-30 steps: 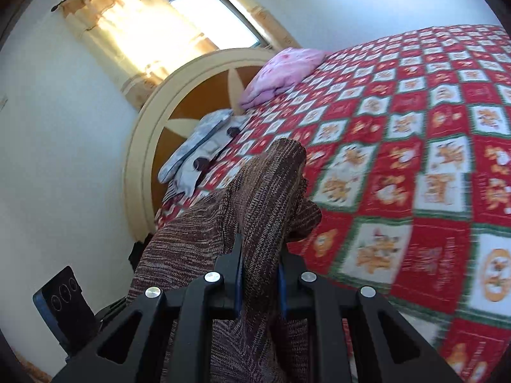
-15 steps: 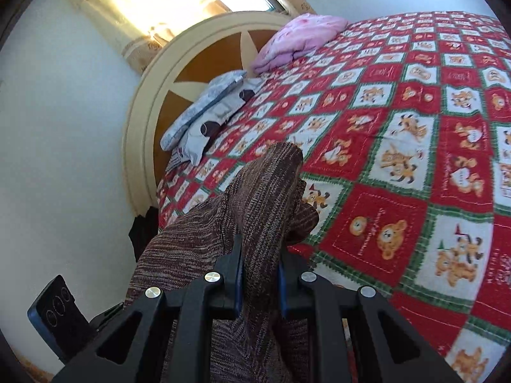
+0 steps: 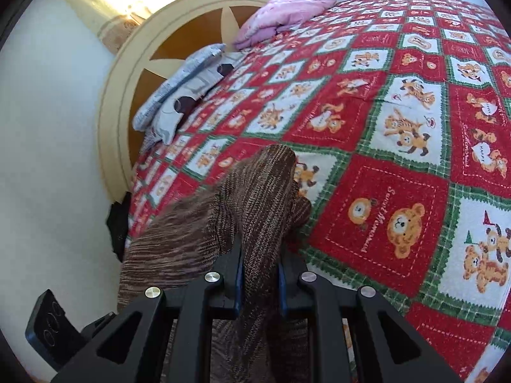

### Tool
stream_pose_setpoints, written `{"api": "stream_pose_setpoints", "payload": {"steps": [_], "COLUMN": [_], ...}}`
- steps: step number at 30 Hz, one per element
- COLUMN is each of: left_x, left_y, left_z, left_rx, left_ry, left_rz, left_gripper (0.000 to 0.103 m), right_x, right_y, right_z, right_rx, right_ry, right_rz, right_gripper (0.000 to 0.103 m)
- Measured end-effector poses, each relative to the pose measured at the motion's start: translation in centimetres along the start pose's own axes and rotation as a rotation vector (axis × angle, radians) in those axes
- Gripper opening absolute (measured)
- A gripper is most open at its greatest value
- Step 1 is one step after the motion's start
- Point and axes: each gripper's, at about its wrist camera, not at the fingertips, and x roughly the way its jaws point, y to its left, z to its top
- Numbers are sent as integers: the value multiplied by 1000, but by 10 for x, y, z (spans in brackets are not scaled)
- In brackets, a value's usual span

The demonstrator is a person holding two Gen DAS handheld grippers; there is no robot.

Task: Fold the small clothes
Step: 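Lower the folded sweater onto the quilt and open both grippers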

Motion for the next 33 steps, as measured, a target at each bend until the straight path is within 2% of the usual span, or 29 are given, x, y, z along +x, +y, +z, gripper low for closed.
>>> {"api": "stream_pose_setpoints", "payload": {"steps": [5,6,7,9,11,12,13,15,17,19,21,22,24,26,30,33], "left_x": [0,-2,-5,-19,-36,-46,-55,-58,-47,-28,-6,0,-3,-8,-33,-56], "left_y": [-3,-4,-5,-6,-6,-6,-7,-6,-1,7,14,19,27,28,17,5], "left_z": [-6,-5,-5,-3,-1,1,4,9,15,15,7,1,-4,-5,-7,-9], "left_rx": [17,23,27,42,61,70,83,96,89,73,62,47,-20,-52,-53,-26], "left_ry": [-15,-14,-15,-37,-92,-139,-190,-220,-199,-138,-56,-37,-63,-51,-92,-143], "left_rz": [17,34,45,57,81,106,140,181,227,283,326,319,277,252,234,214], "left_gripper": [36,41,44,46,55,67,79,86,86,86,86,87,88,88,88,97], "right_x": [2,-3,-7,-27,-45,-54,-62,-74,-78,-75,-64,-60,-65,-77,-114,-139], "right_y": [1,0,0,4,13,19,26,40,45,43,30,25,19,25,53,74], "right_z": [-2,-2,-2,-5,-10,-14,-20,-38,-60,-80,-102,-109,-121,-130,-152,-164], "right_rx": [-15,-14,-13,-40,-71,-94,-116,-165,-178,-169,-133,-118,-109,-93,-148,-192], "right_ry": [-1,-13,-27,-85,-123,-138,-147,-132,-82,-44,13,36,-10,-26,-136,-221], "right_rz": [-38,-43,-55,-79,-71,-52,-32,11,36,46,-16,-37,-25,-55,-153,-241], "right_gripper": [19,21,25,26,34,44,48,48,48,48,48,48,47,48,50,57]}}
